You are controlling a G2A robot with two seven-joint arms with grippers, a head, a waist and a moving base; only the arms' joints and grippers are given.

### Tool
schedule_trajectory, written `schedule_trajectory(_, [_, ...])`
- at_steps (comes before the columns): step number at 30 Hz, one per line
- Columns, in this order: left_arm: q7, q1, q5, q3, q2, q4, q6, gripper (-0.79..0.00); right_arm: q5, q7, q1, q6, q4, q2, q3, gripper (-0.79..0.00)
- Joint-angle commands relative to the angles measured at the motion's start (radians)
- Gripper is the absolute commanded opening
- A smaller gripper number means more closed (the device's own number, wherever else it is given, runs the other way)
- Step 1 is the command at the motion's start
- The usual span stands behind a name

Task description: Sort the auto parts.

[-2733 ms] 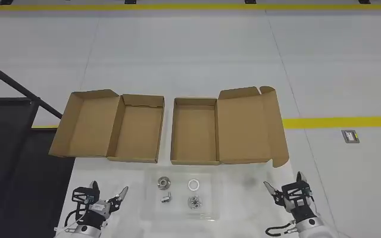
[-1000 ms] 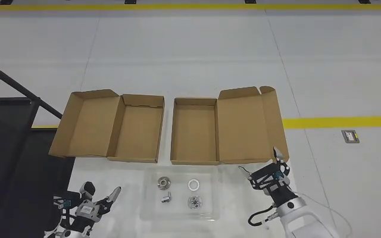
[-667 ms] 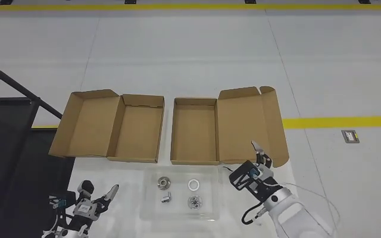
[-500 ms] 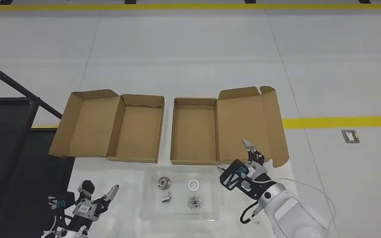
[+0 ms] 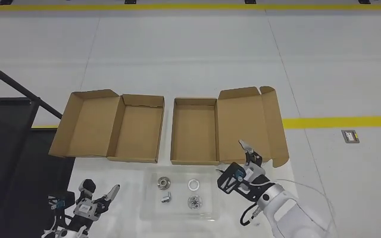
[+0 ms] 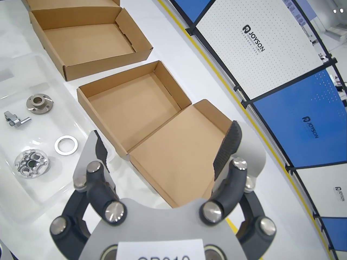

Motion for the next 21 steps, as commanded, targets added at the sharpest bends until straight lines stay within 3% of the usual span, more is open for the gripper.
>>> schedule_trajectory(1, [0.006,0.006,-0.009,-0.004,-0.001,-0.004,-0.01,0.0,0.012,0.036,0.033,-0.06,-0.002,-0.001,-0.013,0.0])
schedule_trajectory(5, [0.01,0.013,-0.025,-0.006,-0.002,-0.009,-0.03,0.0,0.05,0.154,0.094,-0.185,0.012,-0.003,-0.048,0.0])
schedule_trajectory(16, [0.01,0.013,-0.025,-0.006,-0.002,-0.009,-0.03,0.0,0.05,0.154,0.094,-0.185,0.012,-0.003,-0.048,0.0])
schedule_trajectory(21, [0.003,0.006,-0.027,-0.003,-0.003,-0.008,-0.025,0.0,0.043,0.126,0.113,-0.243,0.046,-0.007,-0.116,0.0])
